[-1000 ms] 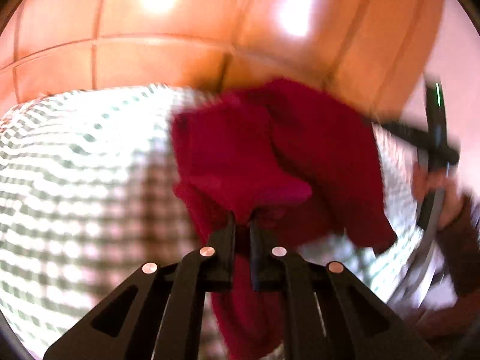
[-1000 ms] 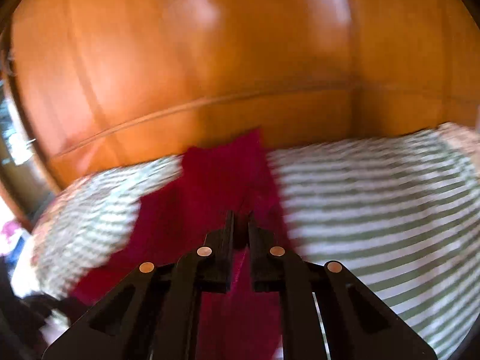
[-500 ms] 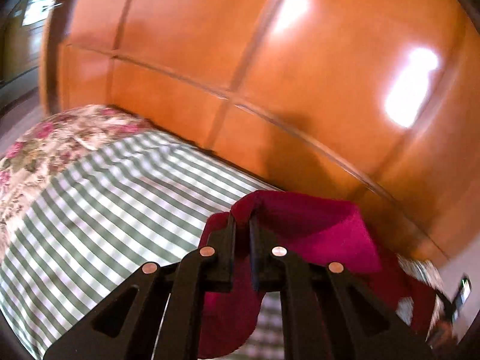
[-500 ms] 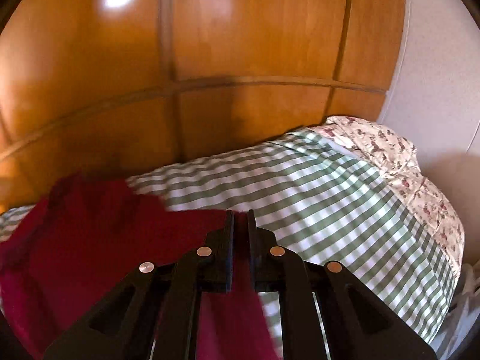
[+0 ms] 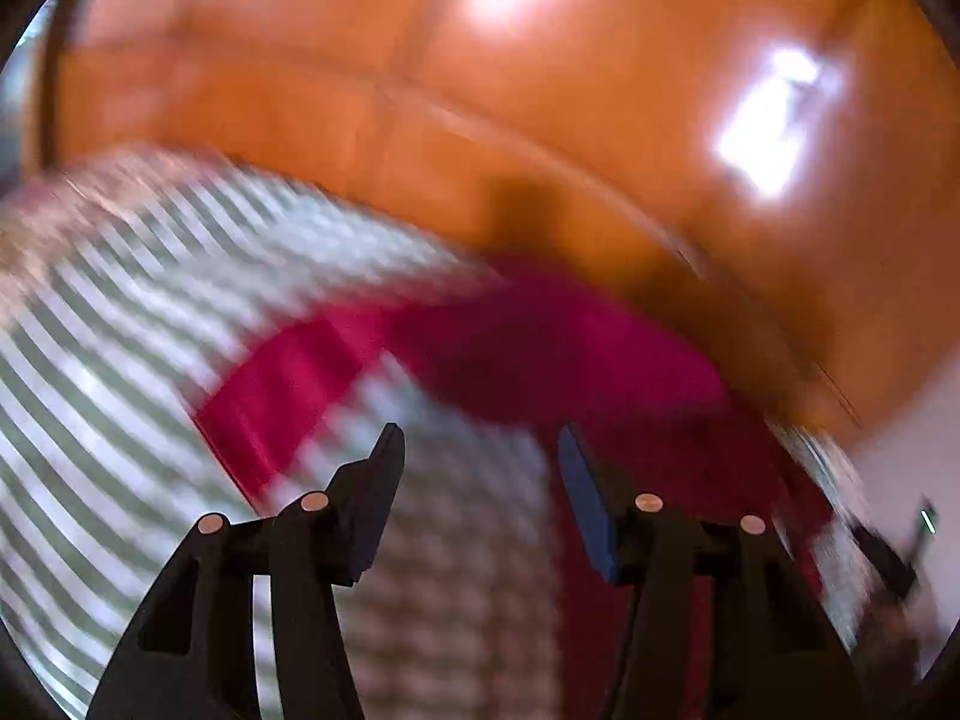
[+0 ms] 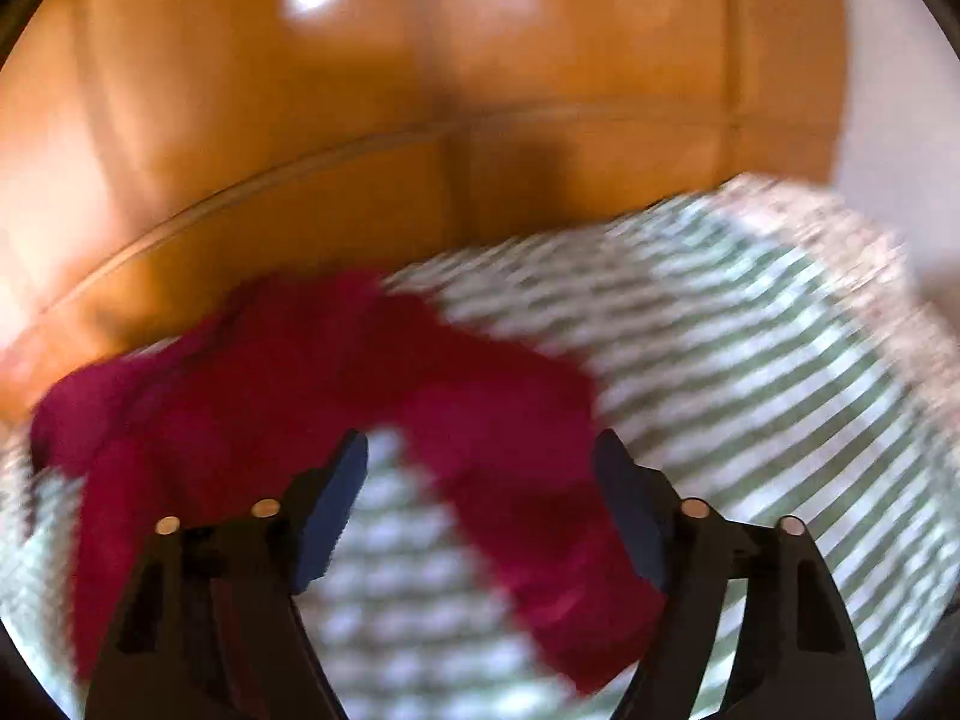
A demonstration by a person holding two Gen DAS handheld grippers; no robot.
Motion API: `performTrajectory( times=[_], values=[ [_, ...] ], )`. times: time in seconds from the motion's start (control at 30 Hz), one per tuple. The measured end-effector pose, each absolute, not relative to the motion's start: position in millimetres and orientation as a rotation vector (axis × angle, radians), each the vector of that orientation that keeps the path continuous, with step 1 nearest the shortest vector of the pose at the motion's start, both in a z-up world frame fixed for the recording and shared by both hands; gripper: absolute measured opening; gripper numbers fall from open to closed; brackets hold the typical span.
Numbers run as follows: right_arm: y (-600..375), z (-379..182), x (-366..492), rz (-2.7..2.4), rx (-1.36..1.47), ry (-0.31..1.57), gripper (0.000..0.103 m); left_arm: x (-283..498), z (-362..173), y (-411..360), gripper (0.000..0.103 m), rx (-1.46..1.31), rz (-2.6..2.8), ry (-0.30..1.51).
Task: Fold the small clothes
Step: 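Lift and shake the red sweater with both grippers, spreading it over the bed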
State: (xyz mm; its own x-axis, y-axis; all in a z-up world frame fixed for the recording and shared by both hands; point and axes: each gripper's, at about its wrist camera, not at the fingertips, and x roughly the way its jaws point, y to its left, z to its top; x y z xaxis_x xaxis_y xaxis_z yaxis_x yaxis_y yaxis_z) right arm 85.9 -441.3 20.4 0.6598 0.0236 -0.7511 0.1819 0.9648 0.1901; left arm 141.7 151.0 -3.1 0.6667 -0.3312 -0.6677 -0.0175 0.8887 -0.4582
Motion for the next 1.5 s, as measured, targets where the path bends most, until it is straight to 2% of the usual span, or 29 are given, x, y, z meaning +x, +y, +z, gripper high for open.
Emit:
performTrajectory(
  times=[0.07, 0.17, 0.33, 0.37, 0.4, 0.43, 0.47, 0.53, 0.6, 0.63, 0.83, 1.07, 1.1, 1.17, 1.2, 1.33, 1.43, 1.5],
  values=[
    [-425.0, 4.9, 79.9, 0.01, 0.307, 0.917, 0.062, 124.5, -24.4, 128.4, 0.052, -0.485, -0.273, 0.899],
    [-398.5, -20.9, 88.1, 0.107, 0.342, 1.002, 0.051, 107.0, -61.3, 98.8, 0.052, -0.55, -0.368, 1.011],
    [-370.1, -56.7, 125.9, 0.179, 0.476, 1.116, 0.051, 98.3, -85.0, 61.5, 0.052, -0.617, -0.457, 1.079],
    [-364.0, -61.2, 130.1, 0.181, 0.474, 1.137, 0.048, 96.8, -85.4, 52.6, 0.05, -0.591, -0.453, 1.08],
    [-353.9, -61.6, 131.6, 0.164, 0.424, 1.142, 0.045, 96.2, -85.0, 46.9, 0.035, -0.569, -0.452, 1.081],
    [-345.0, -59.7, 129.7, 0.168, 0.38, 1.142, 0.033, 96.4, -85.3, 43.4, 0.012, -0.555, -0.458, 1.089],
    [-339.3, -58.7, 128.0, 0.189, 0.363, 1.146, 0.018, 96.0, -84.6, 39.6, 0.011, -0.542, -0.466, 1.098],
    [-330.0, -49.0, 119.0, 0.202, 0.299, 1.141, 0.01, 93.7, -80.3, 41.9, 0.01, -0.503, -0.451, 1.076],
    [-326.5, -31.2, 105.2, 0.212, 0.24, 1.101, 0.008, 86.5, -70.0, 49.6, 0.009, -0.477, -0.443, 1.051],
    [-328.9, -24.8, 98.1, 0.212, 0.229, 1.082, 0.0, 89.1, -68.6, 59.8, 0.009, -0.474, -0.441, 1.043],
    [-359.2, 13.6, 51.1, 0.167, 0.224, 0.988, 0.0, 45.4, -39.9, 97.7, 0.009, -0.436, -0.413, 1.004],
    [-382.5, -27.6, -3.4, 0.223, 0.424, 1.109, 0.0, 24.2, -65.9, 98.6, 0.009, -0.335, -0.314, 1.063],
    [-383.0, -37.2, -13.1, 0.242, 0.483, 1.138, 0.003, 22.7, -63.8, 99.9, 0.009, -0.302, -0.294, 1.055],
    [-382.3, -53.7, -29.2, 0.259, 0.581, 1.176, 0.069, 22.9, -59.4, 106.2, 0.009, -0.282, -0.262, 1.042],
    [-381.9, -57.3, -40.1, 0.279, 0.641, 1.144, 0.072, 22.0, -56.3, 115.4, 0.009, -0.289, -0.247, 1.034],
    [-371.4, -60.4, -58.2, 0.322, 0.745, 1.102, 0.072, 21.0, -46.1, 139.8, 0.009, -0.317, -0.221, 1.002],
    [-346.0, -58.8, -54.1, 0.35, 0.647, 1.123, 0.07, 18.8, -48.4, 131.6, 0.009, -0.301, -0.239, 1.012],
    [-322.9, -54.7, -47.4, 0.336, 0.483, 1.144, 0.046, 21.2, -53.6, 123.6, 0.009, -0.302, -0.245, 1.024]
  ],
)
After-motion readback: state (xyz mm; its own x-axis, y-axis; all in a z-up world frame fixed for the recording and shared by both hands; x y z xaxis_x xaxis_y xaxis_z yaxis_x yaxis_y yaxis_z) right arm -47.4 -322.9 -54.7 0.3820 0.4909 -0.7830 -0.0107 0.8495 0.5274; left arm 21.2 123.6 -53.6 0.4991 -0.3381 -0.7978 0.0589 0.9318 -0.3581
